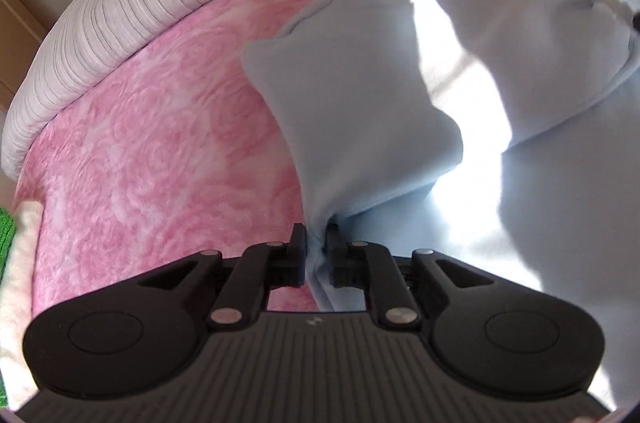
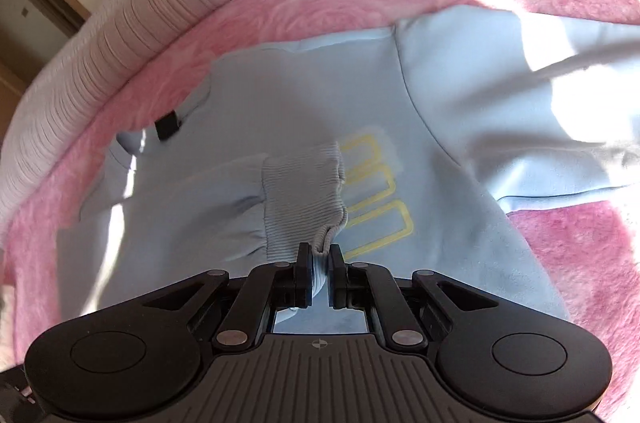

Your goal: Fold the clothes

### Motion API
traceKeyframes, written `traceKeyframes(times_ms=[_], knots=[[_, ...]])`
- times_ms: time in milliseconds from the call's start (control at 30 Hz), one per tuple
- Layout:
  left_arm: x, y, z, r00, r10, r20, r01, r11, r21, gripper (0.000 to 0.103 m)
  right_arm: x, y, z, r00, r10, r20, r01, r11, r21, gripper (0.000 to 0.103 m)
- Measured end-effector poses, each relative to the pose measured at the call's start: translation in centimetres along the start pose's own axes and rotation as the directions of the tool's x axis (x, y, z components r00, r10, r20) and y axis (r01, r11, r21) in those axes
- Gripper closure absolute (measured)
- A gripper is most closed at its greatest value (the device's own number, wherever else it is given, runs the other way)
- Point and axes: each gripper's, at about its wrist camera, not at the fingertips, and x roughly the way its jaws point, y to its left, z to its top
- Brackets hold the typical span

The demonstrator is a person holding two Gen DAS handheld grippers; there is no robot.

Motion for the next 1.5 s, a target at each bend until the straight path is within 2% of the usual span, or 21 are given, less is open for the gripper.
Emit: traceKeyframes(times_ms=[67, 167, 300, 367, 433, 500, 600, 667, 767, 833, 867, 900, 1033, 1100, 1133, 1167, 1267, 1333, 1367, 1400, 1500], knots=[[-0.7, 1.0, 0.2, 1.0, -0.006, 0.0, 0.006, 0.997, -0.075, 0.083, -0.7, 0.5, 0.3, 1.0, 0.005, 0.027, -0.004, 1.0, -0.029, 0.097], [-3.0, 2.5, 1.2, 0.998, -0.019, 0.068, 0.032, 0.98, -0.196, 0.084, -1.1, 1.0, 0.4, 1.0, -0.016, 0.025, 0.017, 0.998, -0.053, 0.097], [-4.9, 1.9, 2.5, 0.995, 0.002, 0.1, 0.014, 0.987, -0.16, 0.084, -0.5, 0.8, 0.2, 0.994, -0.107, -0.018, 0.106, 0.994, -0.036, 0.089], [-3.6, 1.1, 2.4, 1.0, 0.028, 0.007, -0.028, 0.996, -0.087, 0.08, -1.1, 1.0, 0.2, 0.99, -0.137, 0.027, 0.138, 0.989, -0.045, 0.089], [-1.9, 0.4, 1.9, 0.993, 0.07, -0.097, -0.072, 0.997, -0.016, 0.08, -1.5, 1.0, 0.1, 0.987, -0.152, 0.047, 0.154, 0.986, -0.063, 0.088], [-1.8, 0.9, 1.7, 0.993, 0.064, -0.096, -0.069, 0.997, -0.047, 0.082, -1.7, 0.6, 0.3, 0.991, -0.129, 0.026, 0.13, 0.991, -0.044, 0.088], [-3.4, 2.0, 2.4, 1.0, 0.002, 0.004, -0.001, 0.985, -0.17, 0.082, -2.5, -0.3, 0.0, 0.998, -0.056, 0.023, 0.056, 0.998, 0.011, 0.088], [-3.8, 2.1, 3.2, 0.998, -0.037, 0.058, 0.049, 0.973, -0.227, 0.082, -2.2, -1.3, -0.4, 1.0, -0.01, 0.011, 0.009, 0.994, 0.105, 0.087], [-2.7, 1.3, 4.3, 0.991, -0.117, 0.06, 0.129, 0.954, -0.269, 0.082, -1.3, -3.0, -0.8, 0.998, 0.059, 0.014, -0.06, 0.959, 0.276, 0.087], [-0.7, 0.6, 4.5, 0.989, -0.146, 0.023, 0.147, 0.95, -0.274, 0.082, -0.6, -3.9, -1.1, 0.997, 0.08, 0.018, -0.081, 0.93, 0.358, 0.087], [0.2, 0.3, 4.5, 0.988, -0.156, 0.001, 0.15, 0.949, -0.278, 0.082, -0.5, -4.0, -0.9, 0.995, 0.088, 0.036, -0.095, 0.931, 0.351, 0.087], [1.0, 0.1, 4.4, 0.987, -0.159, -0.011, 0.15, 0.946, -0.288, 0.082, -0.5, -4.0, -0.7, 0.994, 0.094, 0.054, -0.107, 0.934, 0.34, 0.099], [2.0, -0.2, 3.8, 0.99, -0.14, 0.002, 0.133, 0.94, -0.315, 0.082, -1.5, -2.1, 0.2, 0.988, 0.056, 0.147, -0.074, 0.991, 0.115, 0.099], [1.6, -0.6, 3.8, 0.993, -0.12, -0.002, 0.114, 0.944, -0.309, 0.082, -1.0, -1.8, 0.0, 0.989, 0.031, 0.142, -0.037, 0.999, 0.037, 0.099], [1.3, -0.7, 3.9, 0.994, -0.109, -0.006, 0.102, 0.947, -0.305, 0.082, -0.2, -1.9, -0.2, 0.995, -0.009, 0.104, 0.007, 1.0, 0.016, 0.099], [1.0, -0.9, 4.1, 0.995, -0.098, -0.011, 0.09, 0.95, -0.301, 0.082, 0.3, -2.2, -0.3, 0.997, -0.031, 0.067, 0.03, 0.999, 0.014, 0.099], [-0.3, -1.0, 4.0, 0.997, -0.068, 0.034, 0.075, 0.948, -0.308, 0.082, -1.2, -2.6, 0.1, 0.995, -0.016, 0.098, 0.013, 0.999, 0.029, 0.095], [0.2, -1.6, 3.7, 0.998, -0.058, -0.018, 0.051, 0.96, -0.275, 0.08, -1.8, -2.8, -0.1, 0.993, -0.021, 0.114, 0.021, 1.0, 0.001, 0.083], [0.6, -2.1, 3.5, 0.998, -0.048, -0.051, 0.033, 0.967, -0.254, 0.08, -1.6, -3.2, -0.1, 0.997, -0.027, 0.079, 0.028, 1.0, -0.01, 0.079], [0.6, -2.3, 3.5, 0.997, -0.038, -0.064, 0.021, 0.97, -0.243, 0.081, -1.1, -3.7, -0.2, 0.999, -0.04, 0.026, 0.04, 0.999, -0.015, 0.078], [-0.8, -2.7, 3.9, 0.998, -0.023, -0.061, 0.007, 0.969, -0.249, 0.081, -3.0, -6.0, 0.2, 0.999, 0.021, 0.028, -0.022, 0.999, 0.034, 0.078]])
